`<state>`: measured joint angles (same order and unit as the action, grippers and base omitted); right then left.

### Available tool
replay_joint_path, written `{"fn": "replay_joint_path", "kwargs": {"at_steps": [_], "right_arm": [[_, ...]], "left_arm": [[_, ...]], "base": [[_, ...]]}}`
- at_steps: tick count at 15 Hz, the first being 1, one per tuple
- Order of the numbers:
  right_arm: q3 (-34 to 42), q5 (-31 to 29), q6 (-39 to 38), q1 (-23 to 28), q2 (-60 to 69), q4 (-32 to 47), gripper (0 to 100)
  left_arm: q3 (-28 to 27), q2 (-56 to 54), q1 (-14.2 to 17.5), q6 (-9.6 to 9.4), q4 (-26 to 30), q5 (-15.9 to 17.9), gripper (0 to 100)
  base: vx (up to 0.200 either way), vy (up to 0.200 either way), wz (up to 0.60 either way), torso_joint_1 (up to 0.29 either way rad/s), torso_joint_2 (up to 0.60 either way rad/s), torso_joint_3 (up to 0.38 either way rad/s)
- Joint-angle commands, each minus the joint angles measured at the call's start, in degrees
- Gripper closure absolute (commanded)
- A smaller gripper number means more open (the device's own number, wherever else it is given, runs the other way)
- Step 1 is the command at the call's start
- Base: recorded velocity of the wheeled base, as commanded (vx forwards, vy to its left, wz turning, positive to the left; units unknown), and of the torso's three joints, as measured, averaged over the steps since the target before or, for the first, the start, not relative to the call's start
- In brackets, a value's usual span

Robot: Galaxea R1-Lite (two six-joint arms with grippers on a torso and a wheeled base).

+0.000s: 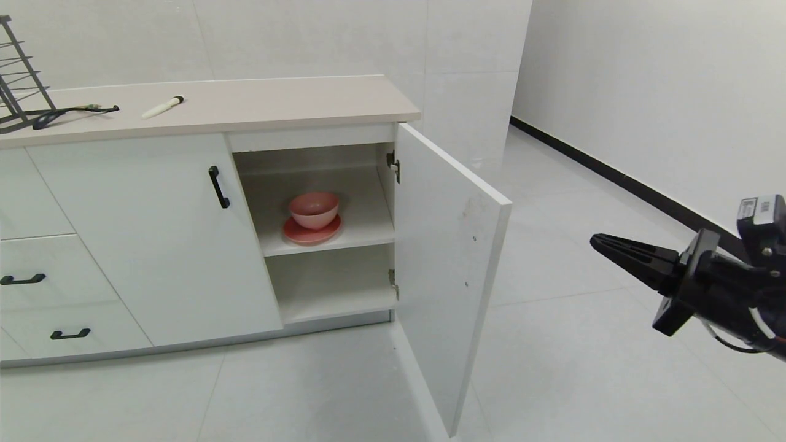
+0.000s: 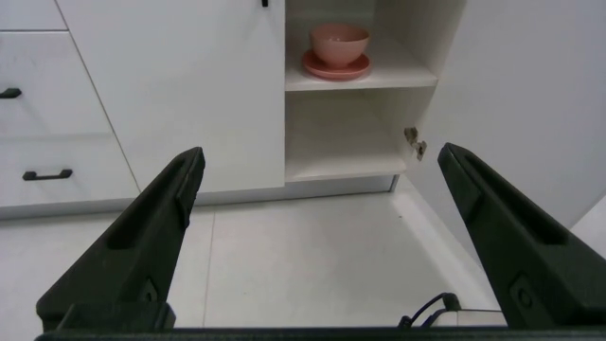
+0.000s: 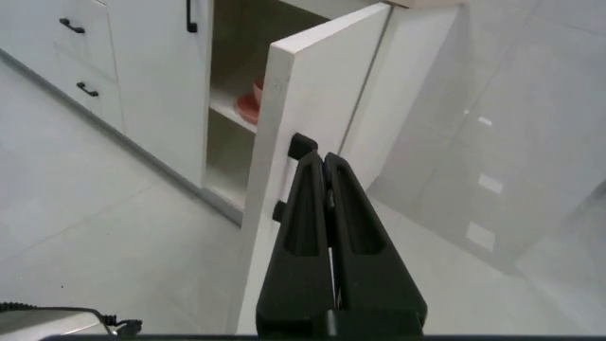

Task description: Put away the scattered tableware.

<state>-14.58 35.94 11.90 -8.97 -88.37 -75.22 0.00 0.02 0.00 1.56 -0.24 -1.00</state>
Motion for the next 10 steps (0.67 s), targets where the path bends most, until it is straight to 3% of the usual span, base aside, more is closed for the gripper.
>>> {"fn": "replay_joint_path", "kwargs": {"at_steps": [1, 10], "right_arm": [[-1.8, 1.4, 0.0, -0.1, -6.1, -2.4, 100], [-16.1, 8.3, -0.3, -1.0, -21.8, -5.0, 100]], "left_arm": [[0.0, 0.0, 0.0, 0.2, 0.0, -0.1, 0], [0.0, 0.0, 0.0, 0.2, 0.0, -0.1, 0]], "base": [[0.0, 0.0, 0.0, 0.0, 0.0, 0.0], [0.0, 0.0, 0.0, 0.0, 0.0, 0.0]]}}
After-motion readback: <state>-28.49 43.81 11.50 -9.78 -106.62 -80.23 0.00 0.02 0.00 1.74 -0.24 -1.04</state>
